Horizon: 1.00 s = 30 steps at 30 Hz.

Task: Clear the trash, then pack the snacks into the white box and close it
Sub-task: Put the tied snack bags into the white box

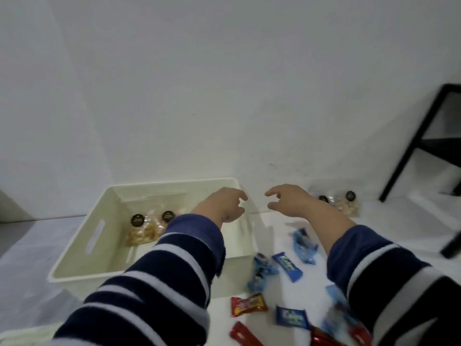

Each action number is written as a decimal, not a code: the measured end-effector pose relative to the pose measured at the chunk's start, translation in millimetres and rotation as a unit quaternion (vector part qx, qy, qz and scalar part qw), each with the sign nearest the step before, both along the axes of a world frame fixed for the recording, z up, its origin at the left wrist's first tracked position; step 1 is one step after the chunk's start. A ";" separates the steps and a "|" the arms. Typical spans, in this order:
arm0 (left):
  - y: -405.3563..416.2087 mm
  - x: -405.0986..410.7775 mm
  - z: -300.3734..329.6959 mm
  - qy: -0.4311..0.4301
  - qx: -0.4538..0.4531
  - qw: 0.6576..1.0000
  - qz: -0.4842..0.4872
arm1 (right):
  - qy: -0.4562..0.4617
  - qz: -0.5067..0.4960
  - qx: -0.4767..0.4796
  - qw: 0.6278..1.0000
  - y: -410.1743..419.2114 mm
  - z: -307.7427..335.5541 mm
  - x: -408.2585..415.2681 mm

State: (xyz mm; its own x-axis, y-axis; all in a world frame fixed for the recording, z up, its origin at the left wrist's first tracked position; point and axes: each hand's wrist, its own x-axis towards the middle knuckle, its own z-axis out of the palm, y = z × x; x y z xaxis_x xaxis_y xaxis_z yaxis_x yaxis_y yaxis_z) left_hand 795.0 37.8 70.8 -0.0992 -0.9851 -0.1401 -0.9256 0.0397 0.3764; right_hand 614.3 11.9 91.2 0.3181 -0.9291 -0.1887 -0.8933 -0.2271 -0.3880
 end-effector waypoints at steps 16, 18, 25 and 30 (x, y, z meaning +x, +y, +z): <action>-138.7 -247.9 -123.5 0.193 -0.002 0.977 0.089 | -0.143 -0.187 0.037 0.971 -150.8 -111.8 -286.6; -153.2 -262.4 -151.1 0.196 -0.006 0.974 0.112 | -0.212 -0.213 0.035 0.953 -170.7 -133.2 -300.1; -192.6 -290.0 -191.3 0.216 -0.037 0.961 0.170 | -0.324 -0.233 0.011 0.917 -218.2 -178.1 -299.6; -197.2 -292.6 -197.4 0.208 -0.060 0.956 0.196 | -0.322 -0.269 -0.025 0.907 -225.1 -194.7 -301.0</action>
State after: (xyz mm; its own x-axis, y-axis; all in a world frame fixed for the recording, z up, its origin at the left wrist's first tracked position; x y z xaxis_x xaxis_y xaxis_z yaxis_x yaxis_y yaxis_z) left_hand 502.4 -159.4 -126.5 0.2582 -0.9646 -0.0528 -0.6497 -0.2138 0.7295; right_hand 313.4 -213.3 -103.5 -0.1540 -0.9850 -0.0783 -0.4718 0.1430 -0.8701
